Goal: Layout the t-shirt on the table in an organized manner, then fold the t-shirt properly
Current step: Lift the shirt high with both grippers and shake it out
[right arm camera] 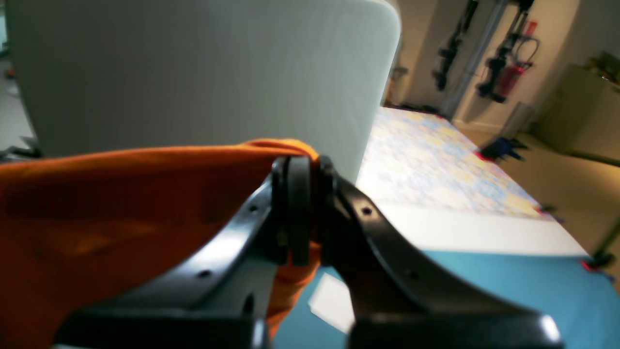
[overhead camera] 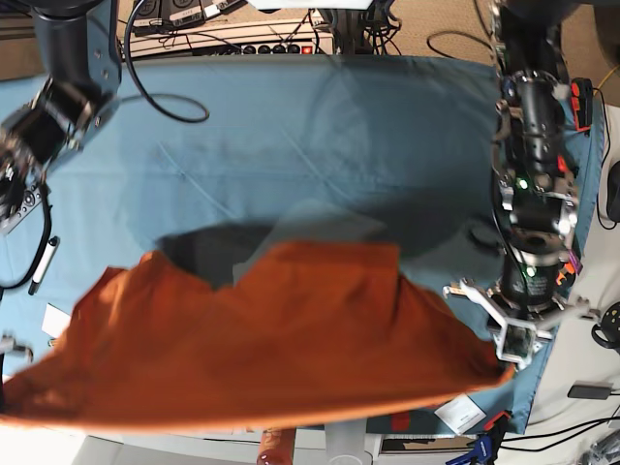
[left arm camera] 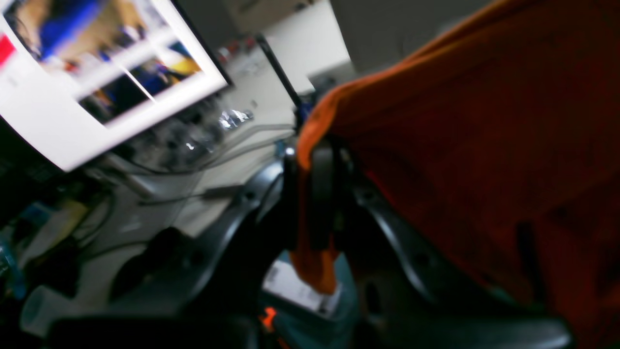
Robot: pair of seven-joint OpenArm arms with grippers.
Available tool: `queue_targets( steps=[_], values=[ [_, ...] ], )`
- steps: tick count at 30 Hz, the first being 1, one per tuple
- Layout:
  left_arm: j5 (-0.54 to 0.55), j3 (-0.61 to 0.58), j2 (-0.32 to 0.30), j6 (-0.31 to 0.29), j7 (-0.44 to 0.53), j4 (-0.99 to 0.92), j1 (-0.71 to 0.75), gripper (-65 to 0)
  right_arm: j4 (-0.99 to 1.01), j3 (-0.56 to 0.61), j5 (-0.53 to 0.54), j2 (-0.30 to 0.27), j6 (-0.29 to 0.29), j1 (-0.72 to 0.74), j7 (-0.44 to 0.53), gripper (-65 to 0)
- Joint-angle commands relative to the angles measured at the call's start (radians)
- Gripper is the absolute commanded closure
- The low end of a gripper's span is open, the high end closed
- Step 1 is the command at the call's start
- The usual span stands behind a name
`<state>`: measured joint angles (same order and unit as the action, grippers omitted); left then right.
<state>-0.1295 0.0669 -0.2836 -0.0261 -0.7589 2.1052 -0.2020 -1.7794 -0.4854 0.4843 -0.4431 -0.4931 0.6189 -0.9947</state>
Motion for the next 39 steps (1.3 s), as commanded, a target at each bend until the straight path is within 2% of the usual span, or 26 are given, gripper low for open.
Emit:
queue_targets(
  steps=[1,3,9,10,12,14,16,18,20,21,23,25,29,31,36,39],
  values=[
    [-0.033,0.019,-0.013,0.032,-0.029,0.009,-0.019,0.0,0.001,0.008,-0.021,-0.022,0.026,0.057,0.015,0.0],
    [-0.034,0.044,-0.013,0.058,-0.047,0.009,-0.011,0.0,-0.003,0.032,-0.009,-0.022,0.026,0.094,-0.008,0.0],
    [-0.014,0.204,-0.013,0.051,-0.040,0.009,0.021,0.0,-0.129,0.046,0.017,-0.020,0.025,0.109,-0.016,0.0],
    [0.006,0.242,-0.014,0.034,-0.022,0.009,0.018,0.0,-0.144,0.046,0.016,-0.019,0.024,0.109,-0.018,0.0],
    [0.080,0.322,-0.025,-0.042,-0.006,0.009,0.013,0.0,-0.140,0.046,0.000,-0.019,0.018,0.110,-0.013,0.0],
    [0.167,0.394,-0.044,-0.066,-0.035,0.009,0.013,0.0,-0.104,0.046,-0.024,-0.019,0.035,0.110,-0.011,0.0],
    [0.260,0.454,-0.049,-0.087,-0.065,0.017,0.014,0.0,-0.071,0.047,0.052,-0.014,0.038,0.109,-0.037,0.0],
    [0.330,0.502,-0.049,-0.131,-0.045,0.040,0.016,0.0,-0.074,0.060,0.146,-0.014,-0.038,0.109,-0.081,0.0],
    [0.351,0.525,-0.049,-0.143,0.037,0.040,0.006,0.0,-0.073,0.100,0.148,-0.014,-0.058,0.113,-0.053,0.0],
    [0.351,0.528,-0.051,-0.153,0.039,0.036,-0.004,0.0,-0.071,0.132,0.121,-0.014,-0.054,0.119,-0.041,0.0],
    [0.355,0.526,-0.057,-0.159,-0.021,0.033,-0.014,0.0,-0.071,0.214,0.087,-0.014,-0.025,0.140,-0.058,0.0],
    [0.370,0.528,-0.057,-0.158,-0.084,0.038,-0.011,0.0,-0.076,0.302,0.100,-0.014,-0.027,0.151,-0.086,0.0],
    [0.365,0.528,-0.057,-0.139,-0.098,0.098,0.021,0.0,-0.138,0.409,0.053,-0.002,-0.023,0.151,-0.108,0.0],
    [0.337,0.528,-0.058,-0.140,-0.098,0.128,0.022,0.0,-0.161,0.399,0.038,0.034,0.002,0.151,-0.094,0.0],
    [0.309,0.589,-0.058,-0.159,-0.134,0.181,0.022,0.0,-0.170,0.283,0.051,0.139,0.004,0.143,-0.121,0.0],
    [0.334,0.639,-0.057,-0.159,-0.145,0.197,0.023,0.0,-0.170,0.202,0.093,0.160,0.003,0.128,-0.123,0.0]
  ],
)
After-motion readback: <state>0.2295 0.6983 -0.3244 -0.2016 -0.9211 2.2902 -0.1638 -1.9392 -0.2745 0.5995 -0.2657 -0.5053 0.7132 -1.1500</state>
